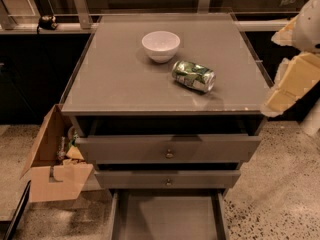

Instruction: Place green can into bottom drawer

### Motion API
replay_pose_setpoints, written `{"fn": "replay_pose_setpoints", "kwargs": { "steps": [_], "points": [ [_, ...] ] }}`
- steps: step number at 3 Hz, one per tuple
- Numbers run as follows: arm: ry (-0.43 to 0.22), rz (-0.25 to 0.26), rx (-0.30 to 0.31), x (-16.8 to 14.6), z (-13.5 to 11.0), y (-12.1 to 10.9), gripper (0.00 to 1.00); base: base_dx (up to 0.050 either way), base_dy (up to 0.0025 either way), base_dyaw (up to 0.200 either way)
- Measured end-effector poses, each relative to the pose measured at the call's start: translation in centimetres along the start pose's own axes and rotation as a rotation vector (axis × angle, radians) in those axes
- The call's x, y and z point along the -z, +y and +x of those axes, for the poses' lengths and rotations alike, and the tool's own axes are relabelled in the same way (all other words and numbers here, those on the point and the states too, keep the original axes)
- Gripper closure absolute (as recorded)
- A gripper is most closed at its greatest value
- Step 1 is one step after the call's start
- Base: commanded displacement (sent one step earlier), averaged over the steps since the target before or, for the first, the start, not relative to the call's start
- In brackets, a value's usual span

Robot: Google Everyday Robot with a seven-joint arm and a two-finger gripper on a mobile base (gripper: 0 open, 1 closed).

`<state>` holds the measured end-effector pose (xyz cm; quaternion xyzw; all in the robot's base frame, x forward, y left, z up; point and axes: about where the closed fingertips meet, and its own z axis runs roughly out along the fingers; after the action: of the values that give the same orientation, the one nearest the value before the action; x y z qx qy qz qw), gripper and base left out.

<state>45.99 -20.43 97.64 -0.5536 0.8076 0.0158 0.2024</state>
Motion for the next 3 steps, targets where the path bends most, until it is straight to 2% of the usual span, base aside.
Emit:
{"fn": "replay_pose_setpoints", "kwargs": {
  "steps": [1, 2, 3],
  "points": [
    [-0.023, -0.013, -0.076, -1.8, -1.1, -1.0, 0.0, 0.0, 0.0, 0.0],
    [-0.013, -0.015, -0.107, -2.9, -1.5, -1.6, 0.0, 0.0, 0.0, 0.0],
    [-0.018, 0.034, -0.116, -4.2, -2.4, -2.7, 0.0, 0.0, 0.0, 0.0]
  ]
}}
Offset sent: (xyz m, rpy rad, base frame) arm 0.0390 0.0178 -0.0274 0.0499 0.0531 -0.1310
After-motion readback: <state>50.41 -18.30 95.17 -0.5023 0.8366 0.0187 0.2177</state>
